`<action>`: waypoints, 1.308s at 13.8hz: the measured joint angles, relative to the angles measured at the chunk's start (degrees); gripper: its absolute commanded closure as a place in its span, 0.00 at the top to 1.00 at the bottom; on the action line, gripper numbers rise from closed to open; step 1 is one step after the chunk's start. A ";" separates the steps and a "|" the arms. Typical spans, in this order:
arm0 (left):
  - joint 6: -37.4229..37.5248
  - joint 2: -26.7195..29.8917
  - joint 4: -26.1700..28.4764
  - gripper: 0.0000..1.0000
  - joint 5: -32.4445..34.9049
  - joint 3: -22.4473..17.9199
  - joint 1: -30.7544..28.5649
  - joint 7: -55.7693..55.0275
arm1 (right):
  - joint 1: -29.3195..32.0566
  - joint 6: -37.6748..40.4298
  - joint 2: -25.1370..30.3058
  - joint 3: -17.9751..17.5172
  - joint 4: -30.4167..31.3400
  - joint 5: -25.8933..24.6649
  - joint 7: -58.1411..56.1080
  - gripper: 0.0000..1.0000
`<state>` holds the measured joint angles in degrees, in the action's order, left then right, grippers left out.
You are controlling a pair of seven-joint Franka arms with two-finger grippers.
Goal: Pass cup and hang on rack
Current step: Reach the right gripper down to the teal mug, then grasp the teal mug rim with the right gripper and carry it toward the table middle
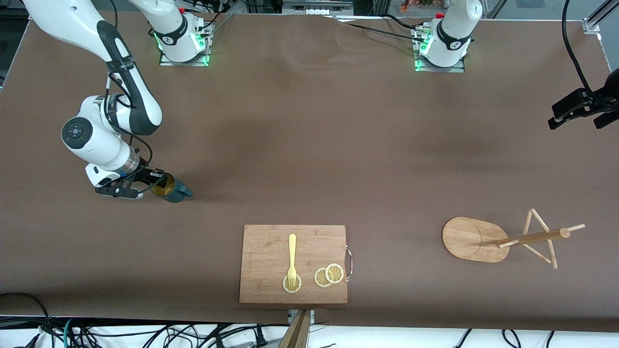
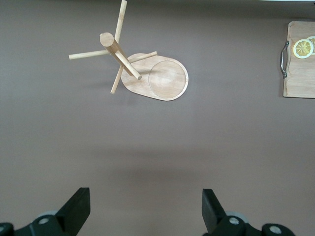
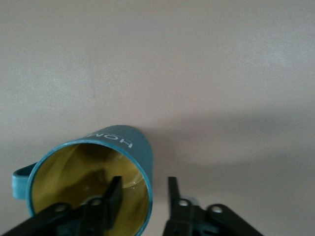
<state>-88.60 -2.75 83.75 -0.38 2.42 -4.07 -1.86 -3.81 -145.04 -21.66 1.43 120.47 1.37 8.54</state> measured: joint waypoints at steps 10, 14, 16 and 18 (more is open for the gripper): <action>0.00 0.00 0.00 1.00 0.00 0.00 0.01 0.00 | -2.47 18.99 0.43 -1.24 -14.76 0.01 -0.42 0.00; 0.00 0.00 0.00 1.00 0.00 -0.04 -0.03 0.00 | -10.23 21.44 -0.18 -1.82 -20.01 0.10 2.53 0.00; 0.00 -0.01 0.00 1.00 0.00 -0.05 -0.04 0.00 | -15.39 21.41 -2.36 -2.33 -23.51 0.14 10.62 0.00; 0.00 -0.03 -0.01 1.00 0.00 -0.02 -0.01 0.00 | -22.62 21.40 -6.42 -2.70 -28.61 0.13 23.15 0.00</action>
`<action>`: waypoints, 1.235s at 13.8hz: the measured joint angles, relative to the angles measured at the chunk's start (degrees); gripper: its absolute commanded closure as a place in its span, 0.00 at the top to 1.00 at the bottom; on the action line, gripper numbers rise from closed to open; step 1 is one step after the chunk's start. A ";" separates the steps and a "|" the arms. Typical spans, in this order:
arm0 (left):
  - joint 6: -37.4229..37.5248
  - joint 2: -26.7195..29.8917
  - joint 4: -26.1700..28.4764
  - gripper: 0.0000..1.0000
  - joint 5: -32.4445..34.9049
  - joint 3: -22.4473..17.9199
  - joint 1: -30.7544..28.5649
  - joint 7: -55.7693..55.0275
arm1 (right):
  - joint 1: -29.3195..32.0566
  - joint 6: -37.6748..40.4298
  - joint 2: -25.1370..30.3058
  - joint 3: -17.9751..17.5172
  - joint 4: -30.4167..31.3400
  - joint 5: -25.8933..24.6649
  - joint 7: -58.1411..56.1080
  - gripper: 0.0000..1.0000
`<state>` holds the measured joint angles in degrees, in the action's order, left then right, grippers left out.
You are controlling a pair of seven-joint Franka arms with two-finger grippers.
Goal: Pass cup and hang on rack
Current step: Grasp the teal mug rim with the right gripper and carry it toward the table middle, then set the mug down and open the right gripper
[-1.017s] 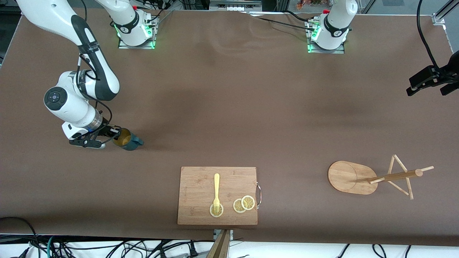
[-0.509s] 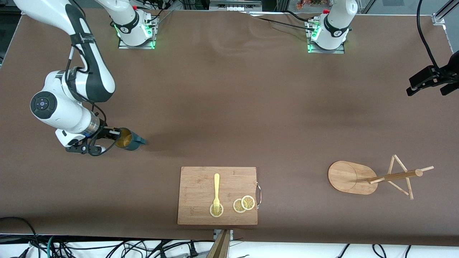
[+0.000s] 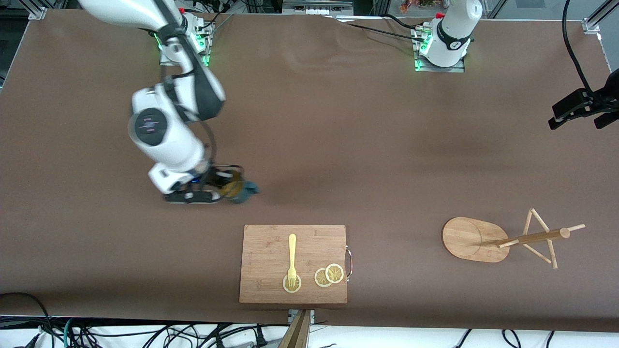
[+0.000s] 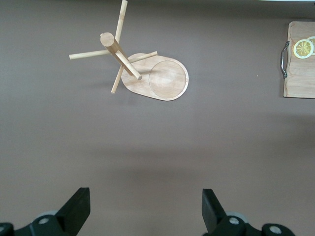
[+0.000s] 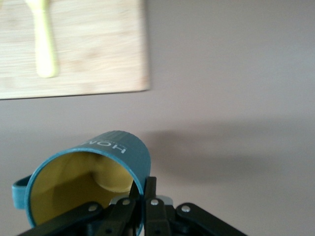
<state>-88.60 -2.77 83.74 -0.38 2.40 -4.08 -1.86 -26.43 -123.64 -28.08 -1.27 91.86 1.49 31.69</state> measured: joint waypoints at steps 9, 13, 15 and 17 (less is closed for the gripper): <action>0.00 -0.03 -0.02 1.00 0.00 -0.08 -0.14 0.00 | -16.76 -3.36 -13.77 -0.23 -11.75 0.56 15.20 0.00; 0.00 -0.09 -0.02 1.00 0.00 -0.17 -0.17 0.00 | -18.45 -9.97 -16.48 -1.86 -11.81 1.80 15.27 0.35; 0.00 -0.36 -0.02 1.00 0.00 -0.21 -0.19 0.00 | -19.19 -12.86 -17.89 -2.11 -11.83 1.81 15.27 1.00; 0.00 -0.62 -0.02 1.00 0.00 -0.21 -0.19 0.00 | -20.34 -14.06 -18.07 -2.21 -12.26 1.81 15.27 1.00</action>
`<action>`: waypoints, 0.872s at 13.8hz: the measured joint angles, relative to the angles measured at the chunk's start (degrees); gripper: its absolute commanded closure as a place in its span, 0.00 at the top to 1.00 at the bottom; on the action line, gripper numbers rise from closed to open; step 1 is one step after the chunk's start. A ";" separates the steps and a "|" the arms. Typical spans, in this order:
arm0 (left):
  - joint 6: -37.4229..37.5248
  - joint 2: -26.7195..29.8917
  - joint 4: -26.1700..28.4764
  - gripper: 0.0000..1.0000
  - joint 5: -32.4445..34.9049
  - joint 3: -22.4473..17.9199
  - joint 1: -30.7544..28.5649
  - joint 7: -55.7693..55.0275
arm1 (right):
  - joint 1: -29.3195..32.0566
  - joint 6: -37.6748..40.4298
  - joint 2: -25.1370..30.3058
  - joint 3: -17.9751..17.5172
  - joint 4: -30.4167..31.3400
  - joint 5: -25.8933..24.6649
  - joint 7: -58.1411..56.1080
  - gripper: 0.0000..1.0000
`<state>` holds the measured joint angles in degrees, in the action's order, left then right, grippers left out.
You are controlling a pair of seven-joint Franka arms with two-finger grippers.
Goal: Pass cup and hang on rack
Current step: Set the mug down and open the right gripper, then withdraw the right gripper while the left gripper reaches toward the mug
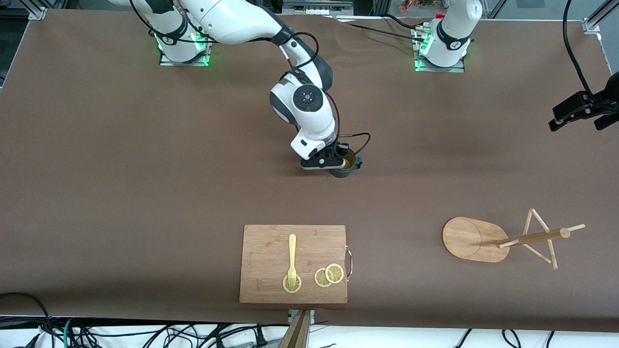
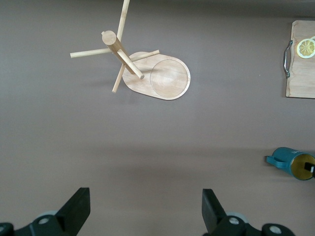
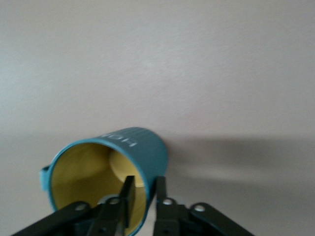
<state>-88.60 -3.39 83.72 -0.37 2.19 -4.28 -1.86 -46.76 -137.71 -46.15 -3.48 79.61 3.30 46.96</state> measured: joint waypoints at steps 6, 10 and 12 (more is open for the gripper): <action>-0.04 -0.12 -1.23 1.00 0.23 0.22 0.27 0.00 | 2.39 14.68 10.30 0.79 -3.57 0.05 -2.68 1.00; -1.88 -2.24 -2.87 1.00 -4.63 0.26 0.50 0.00 | 9.24 31.91 20.20 1.99 -3.55 0.06 -12.59 1.00; -5.63 -3.90 -0.43 1.00 -8.10 0.52 0.54 0.00 | 12.93 41.81 22.65 5.27 -3.35 0.04 -19.50 1.00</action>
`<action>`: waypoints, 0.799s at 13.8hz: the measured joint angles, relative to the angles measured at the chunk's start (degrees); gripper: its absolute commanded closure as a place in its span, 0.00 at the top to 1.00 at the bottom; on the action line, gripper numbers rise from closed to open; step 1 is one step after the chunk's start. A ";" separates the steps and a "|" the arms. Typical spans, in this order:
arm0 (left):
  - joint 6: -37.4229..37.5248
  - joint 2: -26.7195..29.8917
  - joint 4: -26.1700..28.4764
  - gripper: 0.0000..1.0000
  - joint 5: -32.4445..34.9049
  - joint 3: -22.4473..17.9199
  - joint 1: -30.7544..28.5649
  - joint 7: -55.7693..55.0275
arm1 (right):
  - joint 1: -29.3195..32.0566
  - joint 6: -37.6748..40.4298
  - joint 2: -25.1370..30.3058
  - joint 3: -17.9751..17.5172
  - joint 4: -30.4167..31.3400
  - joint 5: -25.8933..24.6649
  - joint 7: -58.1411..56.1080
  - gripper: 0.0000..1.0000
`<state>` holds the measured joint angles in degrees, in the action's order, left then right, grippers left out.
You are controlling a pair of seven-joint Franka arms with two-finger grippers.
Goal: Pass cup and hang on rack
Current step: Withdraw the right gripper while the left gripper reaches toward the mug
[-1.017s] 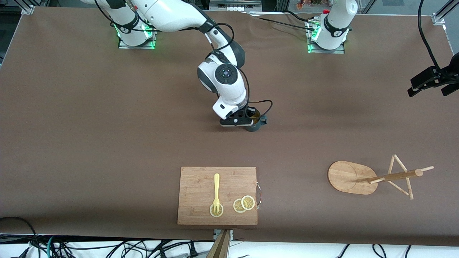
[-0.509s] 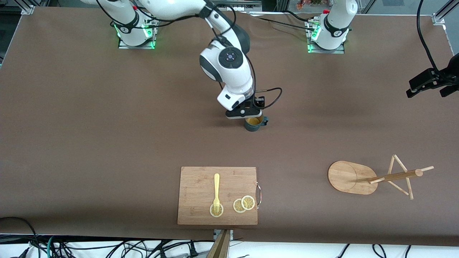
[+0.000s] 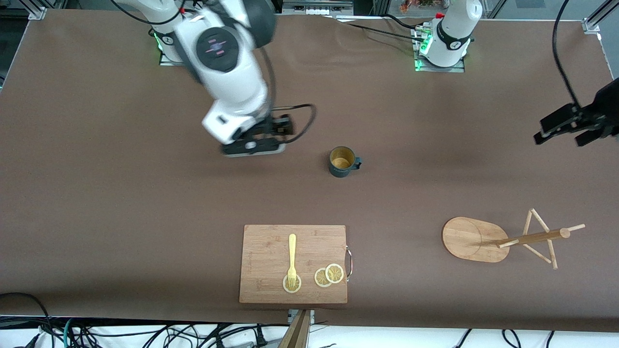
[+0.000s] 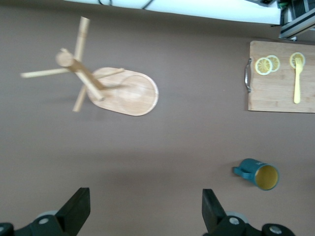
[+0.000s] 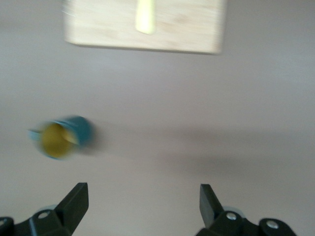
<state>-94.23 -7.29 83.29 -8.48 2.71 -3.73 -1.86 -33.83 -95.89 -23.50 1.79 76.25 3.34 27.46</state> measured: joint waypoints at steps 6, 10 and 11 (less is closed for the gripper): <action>-12.00 -1.88 18.96 1.00 -1.72 1.35 4.83 0.21 | 3.15 6.81 0.73 20.45 1.28 0.06 -23.27 1.00; -24.23 1.34 30.33 1.00 -3.72 5.30 5.49 3.62 | 3.19 9.96 4.21 28.78 0.97 0.45 -30.66 1.00; -29.71 2.58 35.32 1.00 -5.90 7.17 5.50 4.25 | 3.14 12.29 5.72 29.59 1.00 0.65 -30.98 1.00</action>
<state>-123.93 -4.71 118.61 -14.38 9.88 1.77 2.39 -30.69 -83.61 -17.78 31.38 77.25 3.99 -3.52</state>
